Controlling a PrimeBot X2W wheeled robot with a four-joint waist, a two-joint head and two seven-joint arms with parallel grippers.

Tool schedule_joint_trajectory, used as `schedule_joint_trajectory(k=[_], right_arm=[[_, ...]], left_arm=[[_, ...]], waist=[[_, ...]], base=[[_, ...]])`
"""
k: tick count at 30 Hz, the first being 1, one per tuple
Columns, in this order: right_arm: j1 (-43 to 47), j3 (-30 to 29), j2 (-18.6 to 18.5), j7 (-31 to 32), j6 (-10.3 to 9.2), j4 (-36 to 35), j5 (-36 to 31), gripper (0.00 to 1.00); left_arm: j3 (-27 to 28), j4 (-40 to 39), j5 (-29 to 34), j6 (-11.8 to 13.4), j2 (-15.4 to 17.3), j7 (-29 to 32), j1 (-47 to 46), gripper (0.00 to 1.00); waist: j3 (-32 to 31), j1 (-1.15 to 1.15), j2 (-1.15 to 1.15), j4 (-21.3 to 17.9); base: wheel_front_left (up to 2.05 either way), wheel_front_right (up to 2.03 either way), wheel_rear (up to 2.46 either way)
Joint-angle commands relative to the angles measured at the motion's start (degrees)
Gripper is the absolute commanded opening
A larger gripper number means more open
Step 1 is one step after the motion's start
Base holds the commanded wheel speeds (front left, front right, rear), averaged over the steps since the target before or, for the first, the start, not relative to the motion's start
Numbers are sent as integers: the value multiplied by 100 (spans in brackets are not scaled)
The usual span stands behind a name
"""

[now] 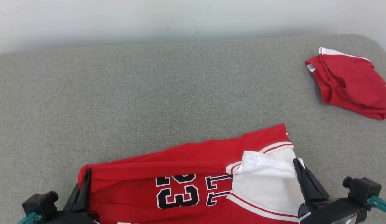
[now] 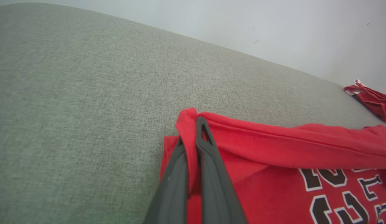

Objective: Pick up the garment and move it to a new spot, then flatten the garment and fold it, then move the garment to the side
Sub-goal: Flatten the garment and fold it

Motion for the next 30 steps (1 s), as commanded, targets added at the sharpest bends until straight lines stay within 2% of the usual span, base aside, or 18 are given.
schedule_joint_trajectory(k=[1, 2, 3, 4, 5, 6, 18, 30], right_arm=[[102, -41, 33, 50, 4, 47, -68, 0], [143, -48, 63, 104, 4, 81, -80, 0], [157, -77, 71, 109, 4, 100, -152, 38], [191, -114, 119, 157, 4, 156, -108, 91], [210, -143, 142, 174, 4, 181, -126, 100], [217, -199, 152, 168, 4, 185, -159, 100], [506, -742, 297, 152, 4, 136, -384, 100], [86, -1233, 592, 961, 4, 1174, -1212, 100]], left_arm=[[2, 75, 55, 33, 39, -80, 101, 0], [-16, 136, 78, 42, 21, -99, 141, 0], [-25, 188, 117, 67, 9, -130, 171, 0], [-30, 221, 145, 94, -8, -169, 183, 36], [-14, 229, 154, 107, -37, -212, 197, 93], [23, 222, 123, 142, -71, -238, 232, 100], [159, -57, 315, 245, -233, -389, 599, 100], [365, -642, 878, 434, -451, -395, 910, 100]], waist=[[-48, 1, 0, -23], [-73, 1, 0, -29], [-96, 1, 0, -28], [-133, 1, 0, -22], [-161, 1, 0, -12], [-192, 1, 0, 1], [-543, 1, 0, 256], [-672, 1, 0, 503]], base=[[0, 0, 0], [0, 0, 0], [0, 0, 0], [0, 0, 0], [0, 0, 0], [0, 0, 0], [0, 0, 0], [0, 0, 0]])
